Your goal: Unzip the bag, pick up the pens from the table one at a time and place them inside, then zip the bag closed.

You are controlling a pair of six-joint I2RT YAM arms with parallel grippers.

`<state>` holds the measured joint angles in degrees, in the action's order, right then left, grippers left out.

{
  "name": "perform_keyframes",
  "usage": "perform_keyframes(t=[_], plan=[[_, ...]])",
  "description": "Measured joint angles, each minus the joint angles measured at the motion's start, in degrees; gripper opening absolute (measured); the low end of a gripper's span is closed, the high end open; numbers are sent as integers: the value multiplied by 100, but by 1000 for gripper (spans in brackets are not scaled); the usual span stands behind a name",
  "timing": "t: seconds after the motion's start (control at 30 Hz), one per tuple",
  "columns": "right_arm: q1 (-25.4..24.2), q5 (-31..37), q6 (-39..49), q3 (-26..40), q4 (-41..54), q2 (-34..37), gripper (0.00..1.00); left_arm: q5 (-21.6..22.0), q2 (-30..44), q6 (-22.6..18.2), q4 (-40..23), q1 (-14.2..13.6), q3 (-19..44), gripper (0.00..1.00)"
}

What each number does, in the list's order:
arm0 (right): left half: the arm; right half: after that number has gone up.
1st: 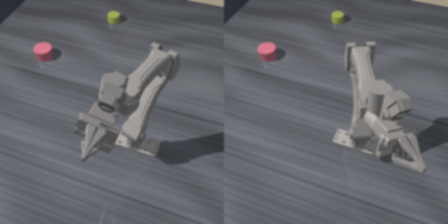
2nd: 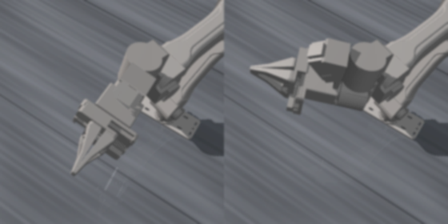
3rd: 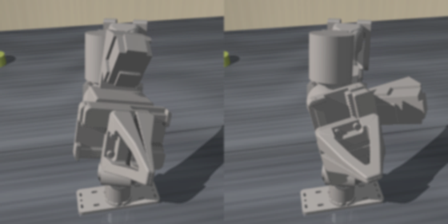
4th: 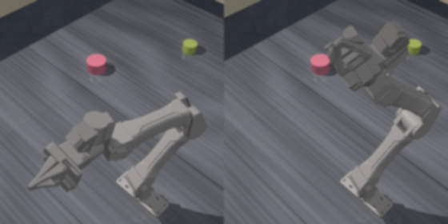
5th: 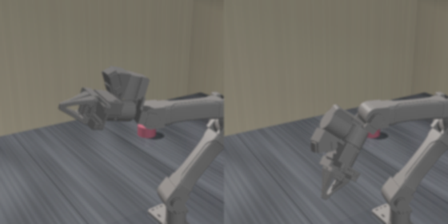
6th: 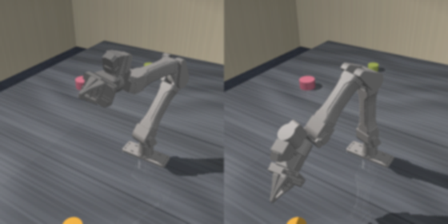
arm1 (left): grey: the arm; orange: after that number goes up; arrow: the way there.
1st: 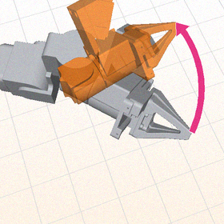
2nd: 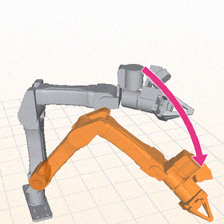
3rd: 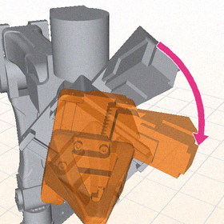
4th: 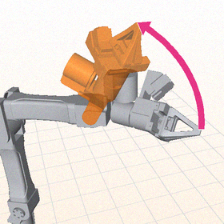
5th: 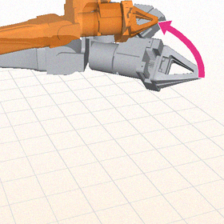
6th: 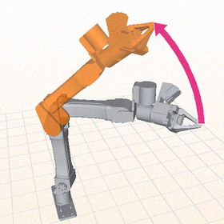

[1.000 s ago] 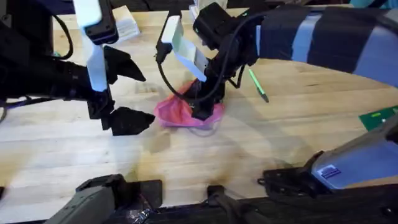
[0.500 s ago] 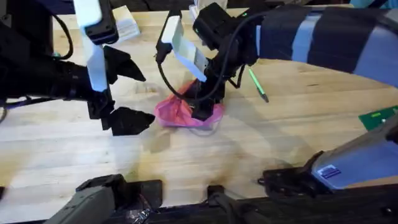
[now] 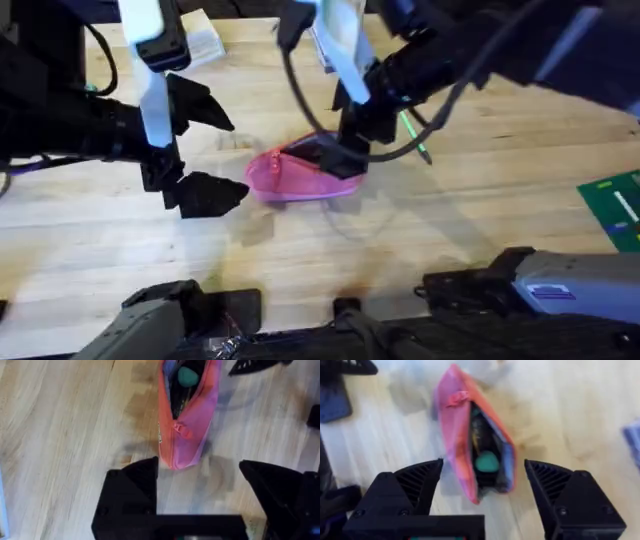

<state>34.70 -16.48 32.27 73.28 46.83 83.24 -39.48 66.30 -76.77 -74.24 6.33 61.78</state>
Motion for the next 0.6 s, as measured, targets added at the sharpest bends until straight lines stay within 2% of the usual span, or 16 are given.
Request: perform_keyframes(t=[0.23, 0.27, 0.43, 0.6], plan=[[-596, 655, -899, 0, -2, -799, 997, 0, 0, 0, 0, 0, 0, 993], [-963, 1158, -1470, 0, -2, -960, 997, 0, 0, 0, 0, 0, 0, 993], [-1468, 1808, -2210, 0, 35, -967, 998, 0, 0, 0, 0, 0, 0, 993], [-1710, 2301, -2576, 0, 119, -964, 998, 0, 0, 0, 7, 0, 0, 993]])
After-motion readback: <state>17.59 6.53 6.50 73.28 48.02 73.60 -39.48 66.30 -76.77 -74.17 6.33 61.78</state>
